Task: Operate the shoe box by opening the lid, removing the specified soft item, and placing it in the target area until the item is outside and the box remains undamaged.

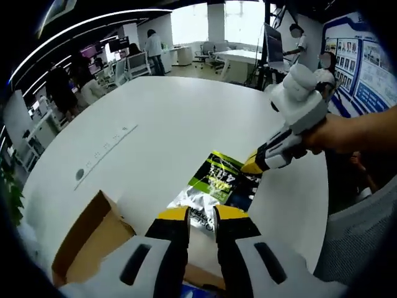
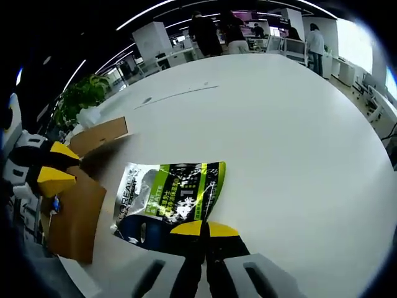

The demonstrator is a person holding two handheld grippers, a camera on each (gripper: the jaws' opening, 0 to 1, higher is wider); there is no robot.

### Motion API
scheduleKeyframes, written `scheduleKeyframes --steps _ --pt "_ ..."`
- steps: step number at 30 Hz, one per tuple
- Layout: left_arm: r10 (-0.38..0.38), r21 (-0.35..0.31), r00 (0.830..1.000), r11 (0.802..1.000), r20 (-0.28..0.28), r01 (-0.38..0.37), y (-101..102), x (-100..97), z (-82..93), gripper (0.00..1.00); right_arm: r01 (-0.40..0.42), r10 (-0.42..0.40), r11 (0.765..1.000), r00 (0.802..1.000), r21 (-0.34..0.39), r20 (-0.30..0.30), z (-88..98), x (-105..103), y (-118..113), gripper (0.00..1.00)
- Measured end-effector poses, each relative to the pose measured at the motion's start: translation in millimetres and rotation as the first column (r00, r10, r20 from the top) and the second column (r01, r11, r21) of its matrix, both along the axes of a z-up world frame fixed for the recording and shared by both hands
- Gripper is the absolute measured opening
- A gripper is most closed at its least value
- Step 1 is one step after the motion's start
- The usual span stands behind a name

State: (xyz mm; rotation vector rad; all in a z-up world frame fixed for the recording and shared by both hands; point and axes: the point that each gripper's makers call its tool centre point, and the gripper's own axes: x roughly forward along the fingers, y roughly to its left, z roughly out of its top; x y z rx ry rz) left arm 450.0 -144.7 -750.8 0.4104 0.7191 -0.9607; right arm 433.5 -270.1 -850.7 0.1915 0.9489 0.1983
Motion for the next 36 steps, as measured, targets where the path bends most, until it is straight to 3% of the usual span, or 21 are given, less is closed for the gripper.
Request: scheduleKeyframes --steps 6,18,23,36 --pt "0.02 -0.014 1.0 1.0 0.003 -0.02 11 3.4 9.8 0.15 0.009 -0.009 1.0 1.0 0.004 0.002 0.6 0 1 0.0" --pt "0.088 -0.042 0.996 0.995 0.021 -0.087 54 16.1 34.8 0.17 0.052 -0.052 0.998 0.999 0.026 0.002 2.2 3 4 0.0" --pt "0.127 -0.054 0.991 0.991 0.031 -0.125 79 16.6 41.1 0.17 0.054 -0.054 0.998 0.999 0.024 0.004 1.7 3 7 0.0" --pt "0.232 -0.036 0.973 0.972 0.019 -0.231 149 8.1 36.6 0.17 0.044 -0.044 0.999 0.999 -0.006 0.019 -0.2 13 11 0.0"
